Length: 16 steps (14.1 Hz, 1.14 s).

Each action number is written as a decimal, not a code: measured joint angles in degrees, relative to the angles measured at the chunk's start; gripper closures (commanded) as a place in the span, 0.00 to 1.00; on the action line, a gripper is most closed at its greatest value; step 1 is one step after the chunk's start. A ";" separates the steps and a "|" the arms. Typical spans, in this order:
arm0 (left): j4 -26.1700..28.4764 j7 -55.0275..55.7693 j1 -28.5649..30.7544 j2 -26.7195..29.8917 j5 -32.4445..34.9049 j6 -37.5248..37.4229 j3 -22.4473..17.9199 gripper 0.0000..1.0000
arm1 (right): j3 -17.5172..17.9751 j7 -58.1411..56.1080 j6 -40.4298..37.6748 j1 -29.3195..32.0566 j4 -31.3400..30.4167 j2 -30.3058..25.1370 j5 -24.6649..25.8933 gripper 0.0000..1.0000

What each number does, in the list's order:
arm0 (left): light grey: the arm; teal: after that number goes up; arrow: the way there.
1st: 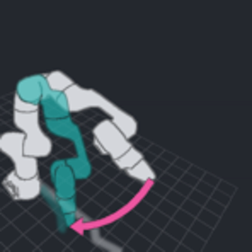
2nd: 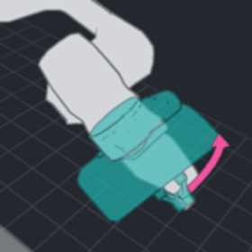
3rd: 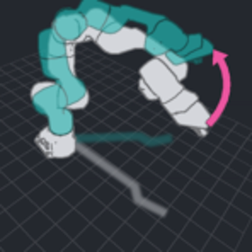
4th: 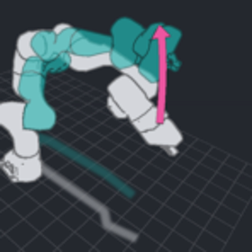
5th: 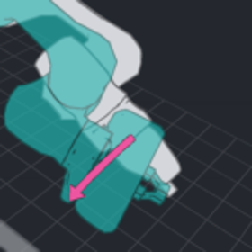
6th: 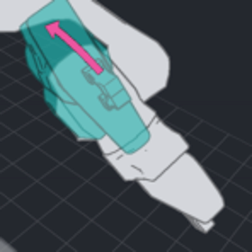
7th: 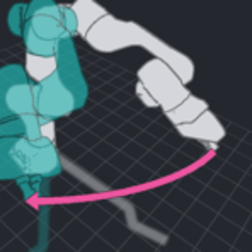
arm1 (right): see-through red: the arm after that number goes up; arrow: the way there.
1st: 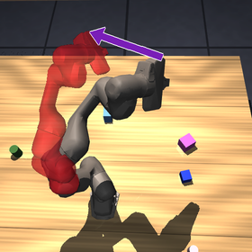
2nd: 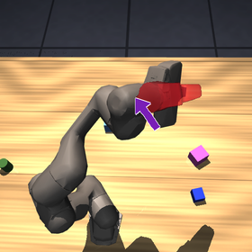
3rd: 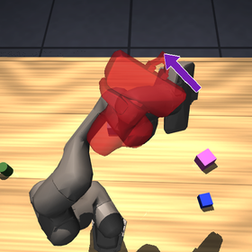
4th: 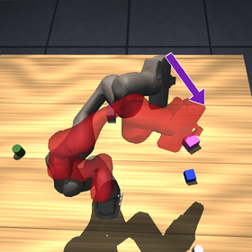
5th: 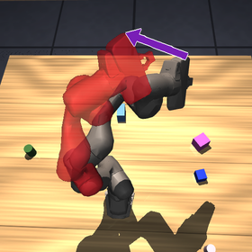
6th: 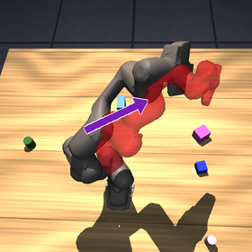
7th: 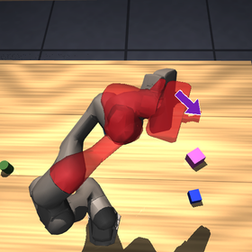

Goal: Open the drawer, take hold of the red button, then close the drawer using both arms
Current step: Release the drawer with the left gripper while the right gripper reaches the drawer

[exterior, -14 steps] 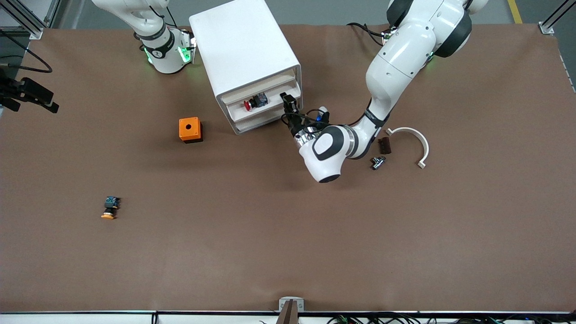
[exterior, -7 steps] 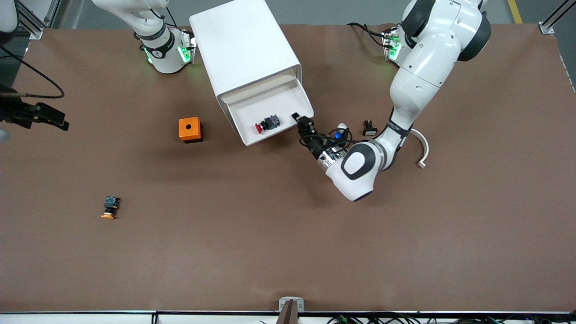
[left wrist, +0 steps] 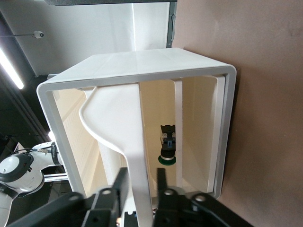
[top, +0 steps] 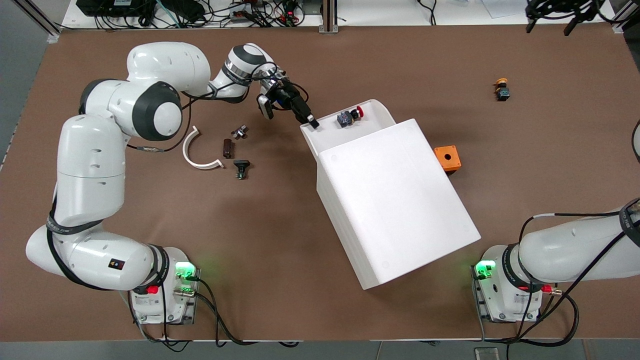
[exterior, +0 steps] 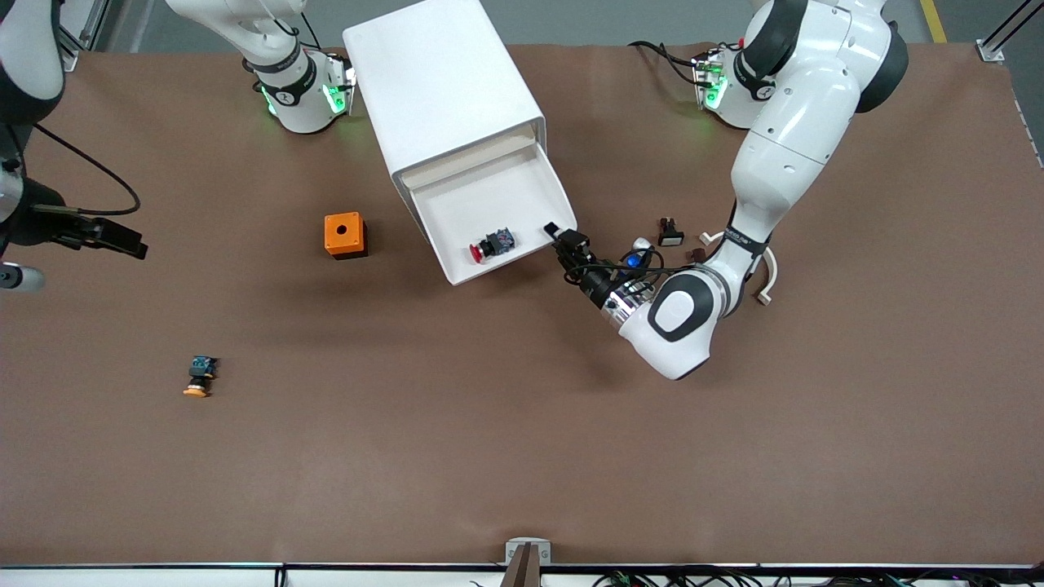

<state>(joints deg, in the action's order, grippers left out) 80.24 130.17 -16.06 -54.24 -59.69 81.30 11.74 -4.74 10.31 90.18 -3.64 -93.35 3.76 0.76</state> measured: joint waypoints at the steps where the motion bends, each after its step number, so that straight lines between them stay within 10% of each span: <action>1: -0.21 -1.69 0.19 0.00 -0.01 0.19 -0.01 0.07 | 0.19 2.63 -0.75 -1.58 0.05 -0.04 -0.10 0.00; 8: -6.15 -30.16 2.21 0.22 0.44 0.64 -1.95 0.01 | 0.50 23.47 -2.28 -11.31 -0.26 -0.16 -5.33 0.00; 16: -12.41 -68.47 1.91 3.07 19.20 7.01 -5.39 0.01 | 0.55 45.69 3.40 -23.61 -3.36 -0.58 -6.14 0.00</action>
<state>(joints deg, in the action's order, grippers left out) 67.83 61.70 -14.15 -51.17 -40.49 88.31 6.34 -4.18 56.00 93.58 -27.25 -96.70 3.17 -5.38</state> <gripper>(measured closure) 0.004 0.000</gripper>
